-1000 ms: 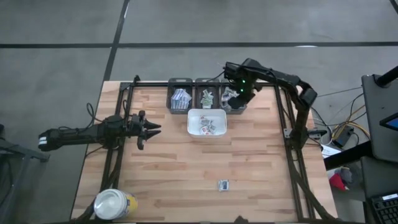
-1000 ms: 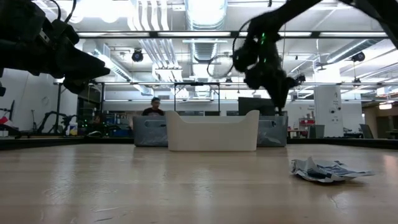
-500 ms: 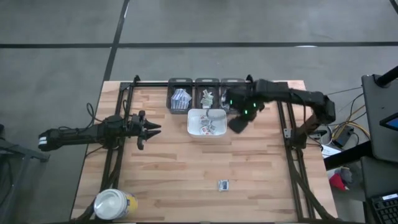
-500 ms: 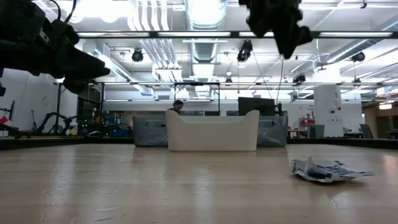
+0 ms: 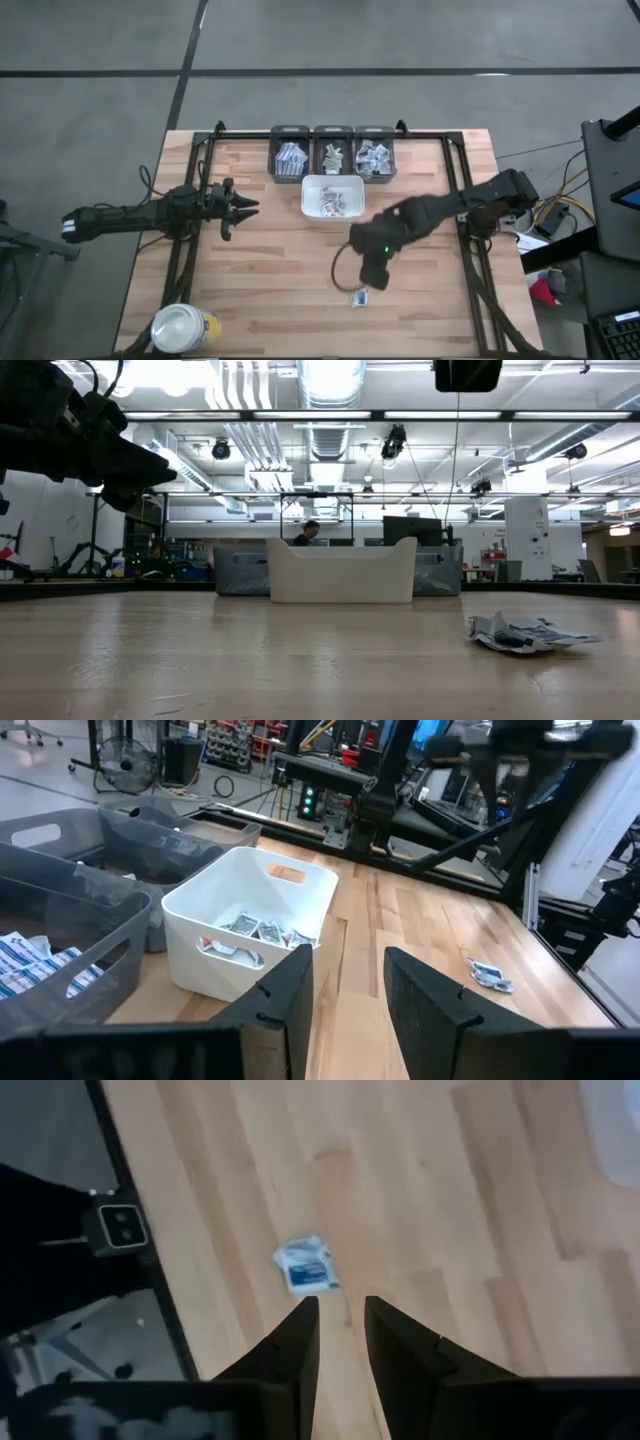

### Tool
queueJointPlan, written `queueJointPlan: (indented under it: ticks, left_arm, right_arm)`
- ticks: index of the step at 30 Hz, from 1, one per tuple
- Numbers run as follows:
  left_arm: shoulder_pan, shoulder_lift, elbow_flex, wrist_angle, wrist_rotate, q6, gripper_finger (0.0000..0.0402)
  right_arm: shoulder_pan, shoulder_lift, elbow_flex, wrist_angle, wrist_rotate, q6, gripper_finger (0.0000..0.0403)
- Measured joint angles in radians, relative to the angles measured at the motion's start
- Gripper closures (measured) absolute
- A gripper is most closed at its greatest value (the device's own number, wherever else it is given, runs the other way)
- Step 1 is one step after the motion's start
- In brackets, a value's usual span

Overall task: Pick & Place First Aid Supplies
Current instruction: Put the white alcohol pad into the right black bin

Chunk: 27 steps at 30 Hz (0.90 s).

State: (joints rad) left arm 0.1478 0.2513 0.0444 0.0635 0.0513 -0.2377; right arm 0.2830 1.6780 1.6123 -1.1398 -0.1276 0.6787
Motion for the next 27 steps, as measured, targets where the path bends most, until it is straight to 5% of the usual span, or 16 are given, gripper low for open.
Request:
queueJointPlan:
  ticks: [13, 27]
  left_arm:
    - [0.0, 0.008, 0.0, -0.004, 0.003, 0.0, 0.0282]
    - [0.0, 0.008, 0.0, -0.005, 0.011, -0.001, 0.0282]
  right_arm:
    - [0.124, 0.208, -0.001, 0.058, 0.022, -0.044, 0.0282]
    - [0.138, 0.384, -0.002, 0.074, 0.025, -0.142, 0.0262]
